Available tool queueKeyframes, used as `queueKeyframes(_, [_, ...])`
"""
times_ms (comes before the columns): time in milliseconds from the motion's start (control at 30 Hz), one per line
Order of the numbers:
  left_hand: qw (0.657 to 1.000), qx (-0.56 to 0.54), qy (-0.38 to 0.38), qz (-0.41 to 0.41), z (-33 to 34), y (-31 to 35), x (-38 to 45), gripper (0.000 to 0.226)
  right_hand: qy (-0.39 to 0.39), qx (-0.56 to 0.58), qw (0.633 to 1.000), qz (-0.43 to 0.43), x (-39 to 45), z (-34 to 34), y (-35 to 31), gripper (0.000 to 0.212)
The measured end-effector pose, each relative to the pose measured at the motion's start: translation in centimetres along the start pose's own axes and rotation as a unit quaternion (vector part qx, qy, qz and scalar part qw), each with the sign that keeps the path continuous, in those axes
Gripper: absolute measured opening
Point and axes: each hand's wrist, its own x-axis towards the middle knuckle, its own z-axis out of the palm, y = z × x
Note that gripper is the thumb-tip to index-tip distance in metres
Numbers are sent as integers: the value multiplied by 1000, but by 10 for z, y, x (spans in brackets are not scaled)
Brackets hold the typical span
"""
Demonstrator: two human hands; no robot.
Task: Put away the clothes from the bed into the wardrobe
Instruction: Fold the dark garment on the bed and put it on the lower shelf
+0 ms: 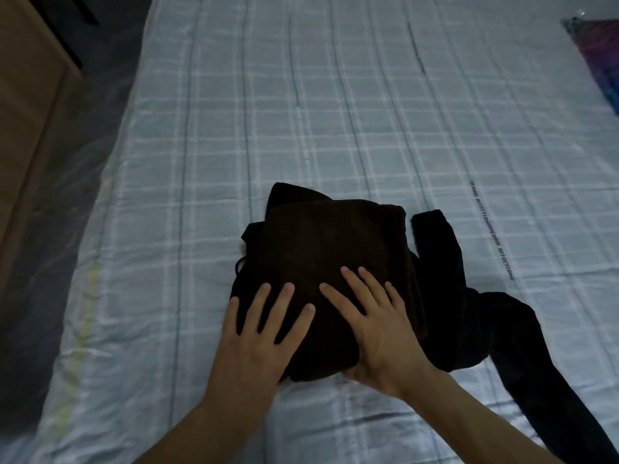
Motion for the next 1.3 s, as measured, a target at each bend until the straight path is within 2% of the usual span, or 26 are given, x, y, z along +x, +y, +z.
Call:
queueKeyframes(200, [994, -5, 109, 17, 5, -5, 10, 77, 94, -36, 995, -1, -23, 17, 1, 120])
queueKeyframes(300, [991, -16, 132, 11, 8, -7, 14, 77, 106, -58, 993, 16, -25, 26, 5, 127])
queueKeyframes(467, [995, -5, 97, -13, 12, -1, 12, 97, 149, -29, 988, -3, -12, 33, 12, 95])
queueKeyframes(633, [993, 3, 114, 16, -4, -2, 20, 81, 120, -8, 993, -12, -10, 18, 13, 90])
queueKeyframes(800, [991, 5, 135, 7, -74, 11, 2, 70, 146, 0, 989, -37, -23, -47, 2, 71])
queueKeyframes(1033, [976, 45, 197, -81, -200, 58, -102, 74, 208, -21, 965, -160, -77, -169, -45, 77])
queueKeyframes(1167, [957, 81, 232, -154, -262, 78, -193, 69, 239, -7, 939, -247, -115, -229, -106, 80])
queueKeyframes(1300, [930, 112, 256, -240, -298, 101, -292, 60, 248, 19, 907, -338, -152, -258, -176, 76])
